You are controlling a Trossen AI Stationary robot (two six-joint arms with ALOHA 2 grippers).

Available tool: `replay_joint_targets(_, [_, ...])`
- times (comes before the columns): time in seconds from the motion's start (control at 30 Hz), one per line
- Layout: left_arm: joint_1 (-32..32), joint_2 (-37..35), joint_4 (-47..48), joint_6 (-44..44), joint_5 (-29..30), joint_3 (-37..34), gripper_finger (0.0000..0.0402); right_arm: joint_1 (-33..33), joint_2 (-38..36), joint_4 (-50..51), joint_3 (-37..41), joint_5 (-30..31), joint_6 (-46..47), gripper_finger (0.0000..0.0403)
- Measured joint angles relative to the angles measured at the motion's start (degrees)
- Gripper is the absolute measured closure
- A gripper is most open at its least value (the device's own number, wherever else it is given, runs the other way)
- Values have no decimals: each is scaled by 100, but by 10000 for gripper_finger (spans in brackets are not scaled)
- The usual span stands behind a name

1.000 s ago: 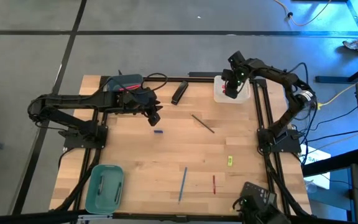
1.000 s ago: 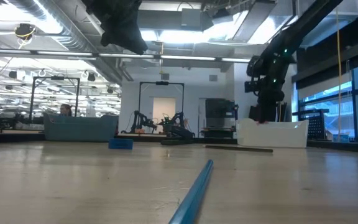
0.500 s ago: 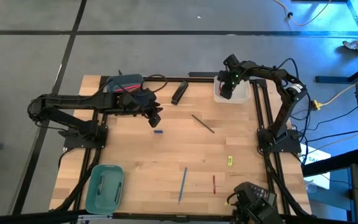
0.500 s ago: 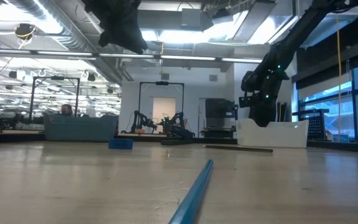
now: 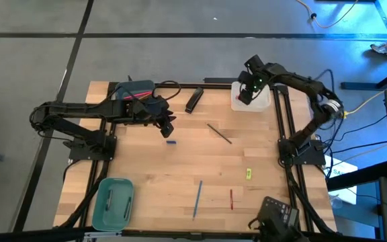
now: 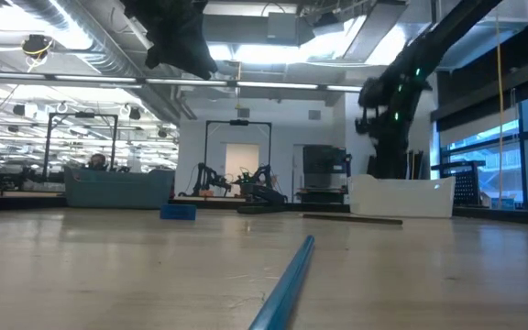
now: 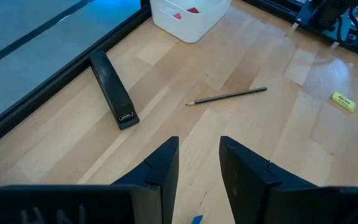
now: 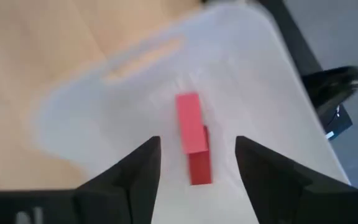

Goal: Sort crayons/erasers/pens/pencils in bins
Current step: Put the black pencil into the blue bin

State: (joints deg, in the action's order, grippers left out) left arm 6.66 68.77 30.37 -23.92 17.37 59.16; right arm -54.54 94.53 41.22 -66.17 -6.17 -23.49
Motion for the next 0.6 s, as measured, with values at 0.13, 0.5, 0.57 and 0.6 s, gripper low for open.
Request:
replay_joint_targets(0.13, [2,0,-2,4,0,0,294,314,-677,214,-7,-513,932,194])
replay_joint_targets(0.5, [94,0,-144,79,0,0,294,2588,-932,185,-9,671,2374,194])
replay_joint_targets(0.57, [94,0,-169,155,-2,0,294,2946,-817,177,-9,994,2647,194])
replay_joint_targets(0.6, [92,0,-170,159,-2,0,294,3079,-750,168,-7,1184,2792,194])
